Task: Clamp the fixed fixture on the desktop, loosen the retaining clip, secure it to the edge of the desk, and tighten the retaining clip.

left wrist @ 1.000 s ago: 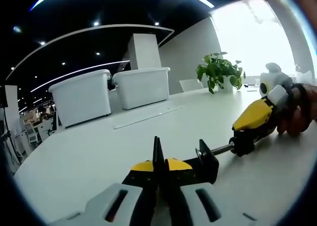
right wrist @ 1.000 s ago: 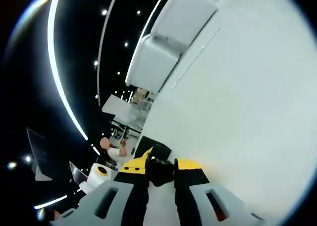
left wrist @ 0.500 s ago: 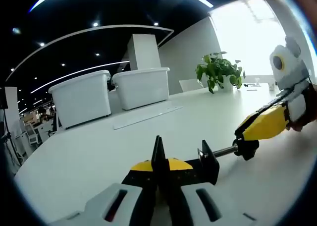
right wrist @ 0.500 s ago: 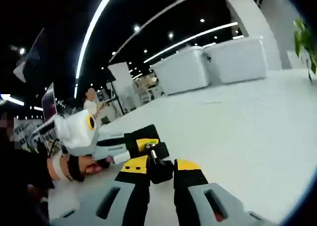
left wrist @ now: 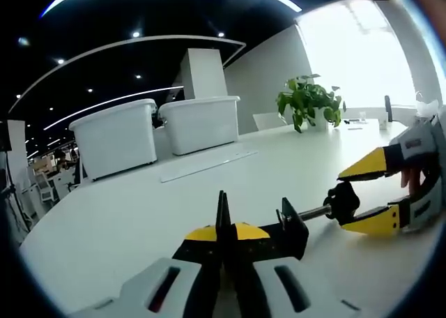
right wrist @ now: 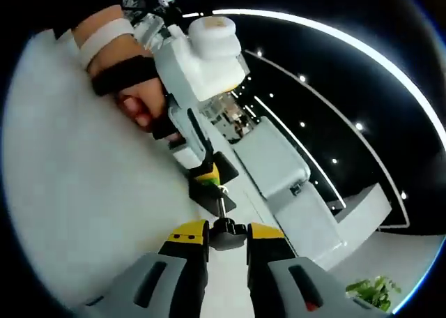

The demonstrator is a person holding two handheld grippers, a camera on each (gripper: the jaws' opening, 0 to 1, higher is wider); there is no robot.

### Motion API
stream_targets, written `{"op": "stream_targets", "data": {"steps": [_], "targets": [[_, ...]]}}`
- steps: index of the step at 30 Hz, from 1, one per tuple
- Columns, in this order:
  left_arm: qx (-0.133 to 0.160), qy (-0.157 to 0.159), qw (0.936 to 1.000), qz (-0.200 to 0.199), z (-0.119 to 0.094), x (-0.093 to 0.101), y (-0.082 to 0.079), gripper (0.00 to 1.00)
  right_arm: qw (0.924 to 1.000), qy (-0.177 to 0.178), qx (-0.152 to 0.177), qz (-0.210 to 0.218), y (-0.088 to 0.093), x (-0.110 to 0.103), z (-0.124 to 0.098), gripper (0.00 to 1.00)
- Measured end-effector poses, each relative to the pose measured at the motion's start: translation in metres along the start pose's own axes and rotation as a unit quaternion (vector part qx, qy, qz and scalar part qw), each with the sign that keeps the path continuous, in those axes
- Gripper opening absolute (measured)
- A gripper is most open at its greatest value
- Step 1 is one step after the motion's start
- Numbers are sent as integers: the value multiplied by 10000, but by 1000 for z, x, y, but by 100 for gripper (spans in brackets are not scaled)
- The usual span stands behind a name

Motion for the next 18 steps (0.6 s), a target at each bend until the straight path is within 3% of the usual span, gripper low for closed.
{"op": "stream_targets", "data": {"steps": [3, 4, 5, 6, 7, 8, 10, 12, 14, 16, 17, 18], "targets": [[-26, 1, 10000, 3, 0, 1, 1, 5, 9994, -177, 50, -298, -2, 1, -1, 20], [-41, -1, 10000, 5, 0, 1, 1, 5, 9995, -270, 53, -130, -1, 6, -2, 19], [-40, 12, 10000, 2, 1, 0, 1, 5, 9987, -313, 37, 404, 0, 14, -4, 19], [-45, 20, 10000, 11, 2, 0, 1, 6, 9924, -339, 7, 1181, 1, 24, -7, 19], [-45, 27, 10000, 19, 2, 0, 1, 6, 9776, -385, -28, 2070, 2, 33, -8, 20], [-43, 30, 10000, 12, 2, 0, 1, 6, 9545, -486, -61, 2942, 3, 40, -8, 24], [-43, 34, 10000, 10, 3, 0, 1, 6, 9002, -950, -110, 4249, 7, 45, -2, 37], [-41, 34, 10000, 9, 3, -1, 1, 6, 8254, -1451, -335, 5445, 22, 38, 2, 42], [-44, 37, 10000, 13, 3, 0, 1, 6, 7493, -1843, -546, 6337, 34, 21, 0, 40], [-46, 31, 10000, 5, 3, -1, 1, 6, 7179, -1919, -442, 6677, 39, 18, 3, 28], [-46, 28, 10000, 6, 2, 0, 2, 6, 7113, -1913, -389, 6752, 43, 18, 7, 27], [-48, 28, 10000, 8, 1, 1, 2, 6, 7099, -1924, -325, 6767, 33, 17, -1, 28]]}}
Point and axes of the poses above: the point that each gripper's makers call its tool centre point, and the gripper's own axes: z roughly forward along the fingers, x roughly to its right, y roughly out of its underside, the point moved 3 cm from there along -z, roughly backward along the fingers, and after that the axes turned 5 degrees about -x, right-handed, at the moved point
